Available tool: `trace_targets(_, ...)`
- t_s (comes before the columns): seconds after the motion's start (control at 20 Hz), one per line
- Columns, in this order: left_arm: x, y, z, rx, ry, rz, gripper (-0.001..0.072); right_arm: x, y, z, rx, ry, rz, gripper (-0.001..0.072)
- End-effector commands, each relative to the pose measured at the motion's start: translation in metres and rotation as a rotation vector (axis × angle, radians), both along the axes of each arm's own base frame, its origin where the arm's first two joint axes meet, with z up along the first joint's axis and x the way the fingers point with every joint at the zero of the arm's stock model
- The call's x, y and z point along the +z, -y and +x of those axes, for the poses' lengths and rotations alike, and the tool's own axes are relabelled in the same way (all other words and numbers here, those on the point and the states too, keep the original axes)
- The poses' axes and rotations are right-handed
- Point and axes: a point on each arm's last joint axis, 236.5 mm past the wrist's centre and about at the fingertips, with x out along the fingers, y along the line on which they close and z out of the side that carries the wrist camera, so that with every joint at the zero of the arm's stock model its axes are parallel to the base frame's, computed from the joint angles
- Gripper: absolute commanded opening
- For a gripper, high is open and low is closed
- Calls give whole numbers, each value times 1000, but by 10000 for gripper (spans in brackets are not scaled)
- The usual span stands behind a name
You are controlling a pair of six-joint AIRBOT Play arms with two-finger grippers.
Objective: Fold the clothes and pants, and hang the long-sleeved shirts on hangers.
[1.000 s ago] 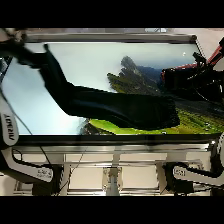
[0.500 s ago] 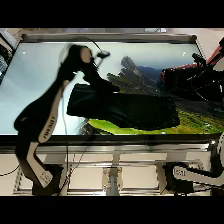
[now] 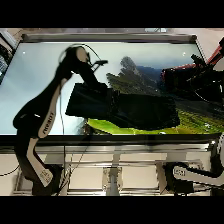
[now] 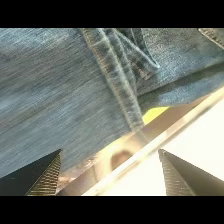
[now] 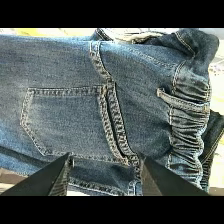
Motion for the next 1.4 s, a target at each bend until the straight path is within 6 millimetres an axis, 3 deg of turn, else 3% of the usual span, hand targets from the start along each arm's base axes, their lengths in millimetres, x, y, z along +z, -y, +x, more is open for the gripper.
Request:
trace_targets(0.0, 22, -47, 26, 122, 35, -49, 700, 0, -2, -5, 8, -20, 4, 463)
trace_targets(0.2, -1, -124, 56, 342, 5, -27, 700, 0, -2, -5, 7, -20, 4, 463)
trace_targets(0.5, -63, -185, 54, 526, -95, -19, 702, 0, -3, -4, 7, -18, 11, 463)
trace_targets(0.7, -96, -191, 54, 552, -155, -8, 702, 0, -3, -4, 6, -15, 11, 463)
trace_targets(1.0, -138, -172, 45, 512, -248, 12, 698, 0, -3, -4, 6, -15, 11, 463)
trace_targets(1.05, -141, -167, 44, 502, -254, 11, 652, 0, -3, -4, 6, -15, 11, 463)
trace_targets(1.1, -141, -163, 43, 495, -256, 8, 469, 0, -3, -4, 6, -15, 11, 462)
trace_targets(1.15, -140, -160, 42, 488, -256, 8, 229, 0, -3, -4, 6, -15, 11, 462)
trace_targets(1.2, -137, -158, 40, 478, -258, 8, 54, 0, -3, -4, 6, -15, 11, 463)
trace_targets(1.35, -108, -168, 34, 442, -220, 29, 21, 0, -3, -4, 6, -16, 11, 462)
